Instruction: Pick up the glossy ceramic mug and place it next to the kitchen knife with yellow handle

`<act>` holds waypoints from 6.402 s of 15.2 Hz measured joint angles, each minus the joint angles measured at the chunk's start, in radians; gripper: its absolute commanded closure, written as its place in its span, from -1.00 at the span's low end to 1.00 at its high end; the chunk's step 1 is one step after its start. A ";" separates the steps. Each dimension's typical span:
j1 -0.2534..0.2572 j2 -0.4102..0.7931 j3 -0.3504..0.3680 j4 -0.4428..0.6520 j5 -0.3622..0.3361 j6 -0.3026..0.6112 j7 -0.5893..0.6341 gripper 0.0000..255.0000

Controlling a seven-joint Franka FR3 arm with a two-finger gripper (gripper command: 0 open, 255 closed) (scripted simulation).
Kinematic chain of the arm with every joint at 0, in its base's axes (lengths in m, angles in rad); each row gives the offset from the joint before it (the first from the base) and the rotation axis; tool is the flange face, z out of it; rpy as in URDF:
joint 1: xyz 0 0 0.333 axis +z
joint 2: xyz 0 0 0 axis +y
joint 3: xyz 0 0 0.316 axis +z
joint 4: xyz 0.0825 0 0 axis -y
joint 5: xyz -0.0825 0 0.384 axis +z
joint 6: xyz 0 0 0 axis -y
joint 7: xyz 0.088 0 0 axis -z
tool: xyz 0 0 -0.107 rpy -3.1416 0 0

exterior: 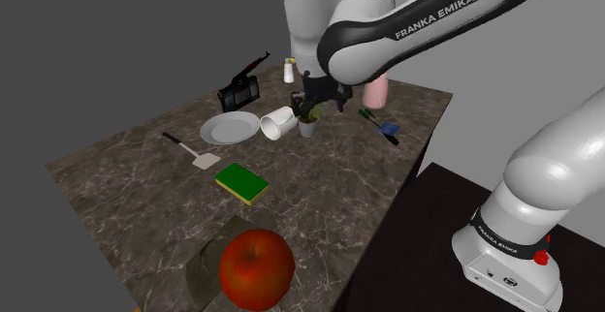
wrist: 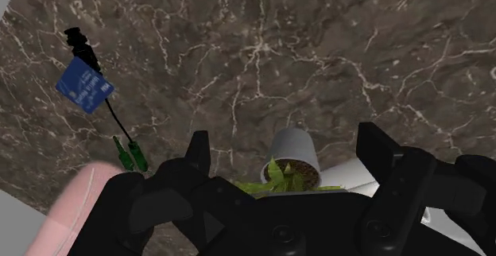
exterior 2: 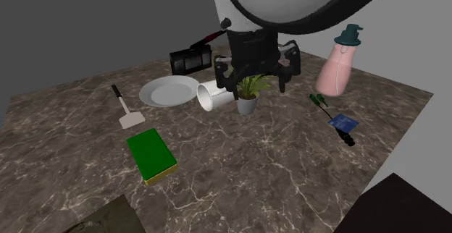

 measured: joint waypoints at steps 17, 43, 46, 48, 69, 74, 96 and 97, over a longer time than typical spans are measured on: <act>0.107 0.764 0.076 0.570 -0.696 -0.301 0.796 -1.00; 0.089 0.744 0.076 0.571 -0.687 -0.302 0.769 1.00; 0.083 0.719 0.084 0.579 -0.669 -0.320 0.746 1.00; 0.083 0.709 0.088 0.590 -0.660 -0.335 0.733 1.00; 0.068 0.610 0.114 0.720 -0.584 -0.481 0.581 1.00; -0.028 0.550 0.082 0.648 -0.571 -0.387 0.499 1.00; -0.362 0.519 -0.122 0.593 -0.577 -0.030 0.106 1.00; -0.370 0.533 -0.129 0.616 -0.577 -0.029 0.085 1.00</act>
